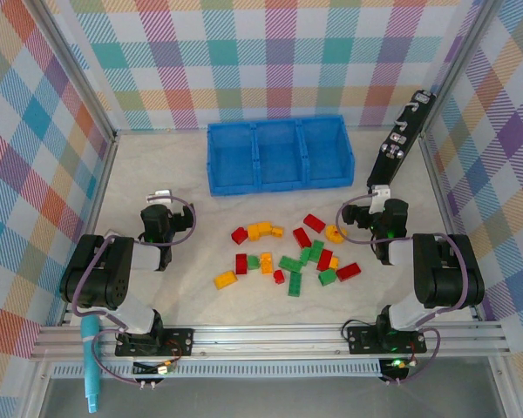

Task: Sort the legos into containers by color
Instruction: Pick up the lego from the middle-right of the table.

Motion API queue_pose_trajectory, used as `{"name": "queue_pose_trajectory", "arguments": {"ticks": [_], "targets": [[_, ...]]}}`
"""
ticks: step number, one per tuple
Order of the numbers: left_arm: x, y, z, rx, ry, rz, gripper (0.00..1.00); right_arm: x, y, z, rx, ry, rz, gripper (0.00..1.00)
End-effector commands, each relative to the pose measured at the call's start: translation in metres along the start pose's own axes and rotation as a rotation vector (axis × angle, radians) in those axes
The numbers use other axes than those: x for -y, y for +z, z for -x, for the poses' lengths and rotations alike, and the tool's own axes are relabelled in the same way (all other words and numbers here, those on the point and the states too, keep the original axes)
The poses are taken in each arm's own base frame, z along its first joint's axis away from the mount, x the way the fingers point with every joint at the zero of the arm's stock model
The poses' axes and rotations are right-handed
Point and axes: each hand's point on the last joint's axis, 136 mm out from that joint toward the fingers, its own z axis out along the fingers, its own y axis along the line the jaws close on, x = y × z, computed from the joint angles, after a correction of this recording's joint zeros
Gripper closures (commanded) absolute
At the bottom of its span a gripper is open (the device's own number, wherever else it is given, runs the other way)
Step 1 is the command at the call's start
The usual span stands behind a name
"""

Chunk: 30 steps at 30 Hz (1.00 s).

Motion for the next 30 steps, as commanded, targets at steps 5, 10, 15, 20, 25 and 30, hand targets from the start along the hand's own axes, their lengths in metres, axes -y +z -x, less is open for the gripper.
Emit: {"name": "queue_pose_trajectory", "arguments": {"ticks": [5, 10, 15, 20, 25, 30], "targets": [[0.004, 0.002, 0.013, 0.037, 0.000, -0.007, 0.00, -0.006, -0.001, 0.018, 0.055, -0.013, 0.024, 0.01], [0.004, 0.002, 0.012, 0.036, 0.001, -0.008, 0.00, -0.006, -0.001, 0.018, 0.054, -0.013, 0.024, 0.01], [0.004, 0.001, 0.016, 0.047, 0.001, -0.006, 0.00, -0.006, -0.001, 0.017, 0.053, -0.014, 0.024, 0.01], [-0.004, -0.023, 0.085, -0.108, 0.060, 0.180, 0.00, 0.001, 0.000, 0.021, 0.041, 0.002, -0.034, 0.01], [0.048, -0.085, 0.167, -0.098, 0.137, 0.075, 0.00, 0.001, 0.000, 0.021, 0.040, -0.006, -0.041, 0.01], [0.078, -0.130, 0.201, -0.145, 0.168, -0.117, 0.00, -0.008, -0.005, 0.032, -0.042, -0.023, -0.042, 0.01]]}}
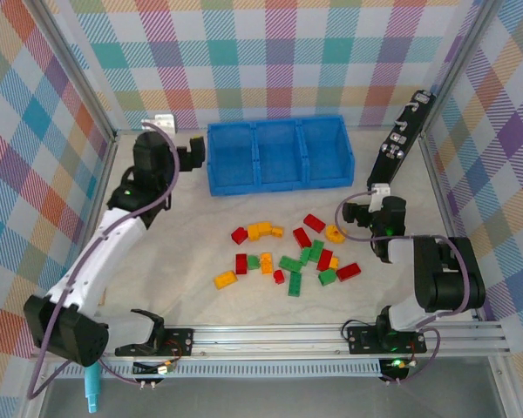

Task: Sort the legos into containers by color
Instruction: Pick up the lego from the middle-right of the table.

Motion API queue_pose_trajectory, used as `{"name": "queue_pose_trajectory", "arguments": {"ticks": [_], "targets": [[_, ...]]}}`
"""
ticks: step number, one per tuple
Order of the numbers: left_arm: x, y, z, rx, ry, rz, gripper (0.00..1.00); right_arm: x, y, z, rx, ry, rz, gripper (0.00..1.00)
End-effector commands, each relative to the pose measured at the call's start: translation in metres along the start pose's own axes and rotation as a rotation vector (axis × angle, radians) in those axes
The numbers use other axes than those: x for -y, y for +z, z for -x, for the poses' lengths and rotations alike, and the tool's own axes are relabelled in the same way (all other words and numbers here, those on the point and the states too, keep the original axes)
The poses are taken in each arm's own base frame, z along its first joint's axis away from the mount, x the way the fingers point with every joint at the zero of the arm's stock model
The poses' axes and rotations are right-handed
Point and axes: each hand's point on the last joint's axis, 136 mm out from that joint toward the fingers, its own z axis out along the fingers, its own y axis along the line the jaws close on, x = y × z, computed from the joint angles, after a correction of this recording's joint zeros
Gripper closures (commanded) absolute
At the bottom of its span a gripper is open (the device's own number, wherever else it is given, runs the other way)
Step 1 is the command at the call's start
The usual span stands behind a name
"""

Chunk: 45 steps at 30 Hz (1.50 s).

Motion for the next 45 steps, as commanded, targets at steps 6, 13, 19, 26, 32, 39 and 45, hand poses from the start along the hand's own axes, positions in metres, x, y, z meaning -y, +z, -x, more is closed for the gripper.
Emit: {"name": "queue_pose_trajectory", "arguments": {"ticks": [6, 13, 19, 26, 32, 39, 45], "targets": [[0.011, -0.041, -0.046, -0.279, 0.127, -0.150, 0.00, -0.028, -0.041, 0.059, -0.151, 0.090, -0.006, 0.01], [0.012, -0.046, -0.057, -0.254, 0.135, -0.161, 0.00, -0.055, -0.076, 0.040, -0.454, 0.465, 0.002, 0.01], [0.017, -0.040, -0.063, -0.263, 0.162, -0.174, 0.00, -0.077, -0.091, 0.000, -0.617, 0.512, -0.057, 0.01], [0.023, -0.040, -0.067, -0.249, 0.163, -0.199, 0.00, -0.087, -0.094, -0.047, -0.727, 0.493, -0.057, 0.01], [0.019, -0.044, -0.067, -0.229, 0.164, -0.187, 0.00, -0.081, -0.089, -0.062, -0.760, 0.459, -0.088, 0.01], [0.018, -0.045, -0.067, -0.225, 0.166, -0.182, 0.00, -0.082, -0.071, -0.069, -0.783, 0.400, -0.085, 0.05], [0.017, -0.049, -0.064, -0.213, 0.161, -0.182, 0.00, -0.086, -0.057, -0.070, -0.794, 0.324, -0.085, 0.06]]}}
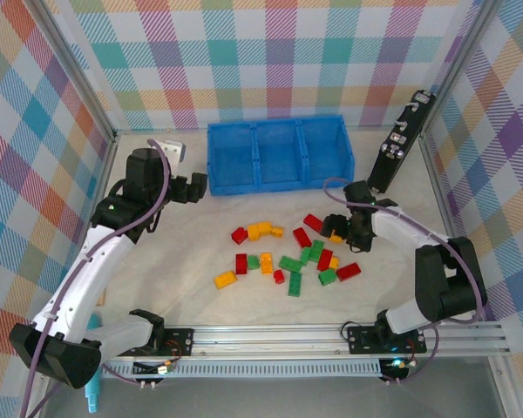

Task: Sort the legos into containers by color
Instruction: Pick up the lego from the middle-right of the table.

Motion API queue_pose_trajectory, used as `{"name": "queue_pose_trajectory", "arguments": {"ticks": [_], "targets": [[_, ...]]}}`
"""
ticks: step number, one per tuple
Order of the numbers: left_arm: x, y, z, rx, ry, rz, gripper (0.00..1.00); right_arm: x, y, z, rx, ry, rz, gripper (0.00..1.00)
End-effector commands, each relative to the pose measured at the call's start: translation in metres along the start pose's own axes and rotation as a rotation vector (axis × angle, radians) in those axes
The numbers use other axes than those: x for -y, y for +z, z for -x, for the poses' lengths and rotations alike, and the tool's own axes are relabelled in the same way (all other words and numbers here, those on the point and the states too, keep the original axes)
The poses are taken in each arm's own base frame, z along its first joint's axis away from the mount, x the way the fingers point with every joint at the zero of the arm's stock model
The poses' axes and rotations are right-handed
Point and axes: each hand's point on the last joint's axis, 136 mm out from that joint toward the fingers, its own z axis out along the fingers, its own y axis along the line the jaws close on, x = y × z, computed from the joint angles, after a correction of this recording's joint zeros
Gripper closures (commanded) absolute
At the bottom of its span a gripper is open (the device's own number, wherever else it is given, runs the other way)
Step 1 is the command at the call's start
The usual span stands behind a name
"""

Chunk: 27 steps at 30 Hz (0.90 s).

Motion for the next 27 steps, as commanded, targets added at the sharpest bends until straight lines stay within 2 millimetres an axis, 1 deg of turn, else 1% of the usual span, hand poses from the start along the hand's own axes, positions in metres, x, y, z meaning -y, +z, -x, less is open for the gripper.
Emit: {"name": "queue_pose_trajectory", "arguments": {"ticks": [1, 8, 11, 19, 22, 24, 27], "targets": [[0.003, -0.008, 0.005, 0.038, 0.015, -0.007, 0.00, -0.008, 0.001, 0.015, 0.032, -0.058, -0.010, 0.07], [0.002, -0.007, 0.004, 0.034, 0.015, -0.002, 0.00, -0.005, 0.017, 0.016, 0.000, -0.100, -0.075, 0.07], [0.001, -0.006, 0.003, 0.035, 0.015, 0.003, 0.00, -0.003, 0.022, 0.017, -0.004, -0.110, -0.089, 0.10], [-0.001, -0.002, 0.000, 0.028, 0.019, 0.017, 0.00, 0.001, 0.030, 0.017, -0.026, -0.135, -0.126, 0.29], [-0.001, -0.001, 0.000, 0.026, 0.021, 0.019, 0.00, 0.001, 0.032, 0.017, -0.037, -0.146, -0.132, 0.44], [-0.002, -0.001, 0.000, 0.028, 0.022, 0.024, 0.00, 0.001, 0.032, 0.017, -0.046, -0.157, -0.139, 0.48], [-0.002, -0.001, 0.000, 0.030, 0.025, 0.027, 0.00, 0.000, 0.027, 0.016, -0.059, -0.171, -0.138, 0.51]]}}
